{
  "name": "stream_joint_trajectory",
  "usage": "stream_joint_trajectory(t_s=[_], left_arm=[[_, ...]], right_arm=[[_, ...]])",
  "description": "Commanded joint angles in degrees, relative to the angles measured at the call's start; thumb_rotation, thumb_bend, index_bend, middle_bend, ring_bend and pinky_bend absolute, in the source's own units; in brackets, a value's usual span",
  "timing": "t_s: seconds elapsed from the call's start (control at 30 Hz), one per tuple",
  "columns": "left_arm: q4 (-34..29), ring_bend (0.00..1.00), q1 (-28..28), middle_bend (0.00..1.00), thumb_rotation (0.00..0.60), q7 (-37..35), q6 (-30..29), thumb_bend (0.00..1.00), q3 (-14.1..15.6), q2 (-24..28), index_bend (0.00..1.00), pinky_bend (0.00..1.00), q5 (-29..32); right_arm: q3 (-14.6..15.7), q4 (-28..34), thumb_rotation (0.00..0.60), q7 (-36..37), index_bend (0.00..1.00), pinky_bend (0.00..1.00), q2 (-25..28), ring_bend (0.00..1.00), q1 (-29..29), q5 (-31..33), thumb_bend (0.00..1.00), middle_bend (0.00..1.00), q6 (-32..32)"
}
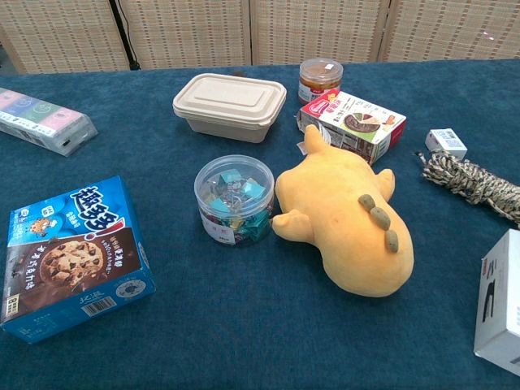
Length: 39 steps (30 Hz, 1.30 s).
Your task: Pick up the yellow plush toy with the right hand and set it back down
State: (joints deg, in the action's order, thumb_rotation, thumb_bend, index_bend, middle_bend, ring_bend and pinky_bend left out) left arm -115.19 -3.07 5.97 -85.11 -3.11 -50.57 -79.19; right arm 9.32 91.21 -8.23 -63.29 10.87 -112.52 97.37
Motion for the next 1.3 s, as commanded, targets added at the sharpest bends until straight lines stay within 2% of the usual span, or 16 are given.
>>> stream_joint_trajectory(t_s=[0.03,0.13,0.3,0.53,0.57,0.7,0.8,1.03,1.3], left_arm=[[0.01,0.00,-0.03,0.00,0.600,-0.02,0.07,0.00,-0.02,0.03,0.00,0.00,0.08],[0.01,0.00,-0.02,0.00,0.600,-0.29,0.02,0.00,-0.08,0.16,0.00,0.00,0.05],[0.02,0.00,-0.03,0.00,0.600,-0.50,0.03,0.00,-0.22,0.19,0.00,0.00,0.41],[-0.22,0.00,-0.39,0.00,0.600,0.36,0.39,0.00,-0.59,-0.08,0.00,0.00,1.46],[-0.27,0.00,-0.43,0.00,0.600,0.46,0.43,0.00,-0.61,-0.13,0.00,0.00,1.54],[-0.37,0.00,-0.59,0.00,0.600,0.81,0.70,0.00,-0.65,-0.24,0.00,0.00,1.89],[-0.38,0.00,-0.65,0.00,0.600,1.01,0.71,0.00,-0.72,-0.35,0.00,0.00,2.08],[-0.42,0.00,-0.70,0.00,0.600,1.25,0.72,0.00,-0.73,-0.40,0.00,0.00,2.23],[-0.34,0.00,-0.98,0.00,0.600,1.62,1.02,0.00,-1.02,-0.55,0.00,0.00,3.14]], right_arm=[[-0.13,-0.02,0.544,0.16,0.00,0.00,-0.06,0.00,-0.16,-0.36,0.00,0.00,-0.58],[0.34,-0.23,0.541,1.36,0.00,0.00,-0.02,0.00,0.10,-1.76,0.00,0.00,-1.53],[1.27,-2.81,0.501,5.18,0.00,0.00,-0.71,0.00,1.98,-5.59,0.00,0.00,-3.60],[1.36,-4.93,0.490,7.33,0.00,0.00,-2.74,0.00,4.27,-7.20,0.00,0.00,-7.48],[1.18,-5.17,0.476,7.22,0.00,0.00,-3.22,0.00,4.53,-7.49,0.00,0.00,-7.68],[0.40,-4.72,0.341,7.36,0.00,0.00,-4.81,0.00,5.67,-7.57,0.00,0.00,-9.14],[-0.53,-2.78,0.264,7.70,0.00,0.00,-5.64,0.00,6.70,-6.64,0.00,0.00,-10.68],[-3.31,-0.83,0.244,5.56,0.00,0.00,-8.48,0.00,11.27,-5.75,0.00,0.00,-17.45],[-2.27,-3.34,0.241,7.03,0.00,0.00,-12.31,0.00,15.12,-8.45,0.00,0.00,-21.16]])
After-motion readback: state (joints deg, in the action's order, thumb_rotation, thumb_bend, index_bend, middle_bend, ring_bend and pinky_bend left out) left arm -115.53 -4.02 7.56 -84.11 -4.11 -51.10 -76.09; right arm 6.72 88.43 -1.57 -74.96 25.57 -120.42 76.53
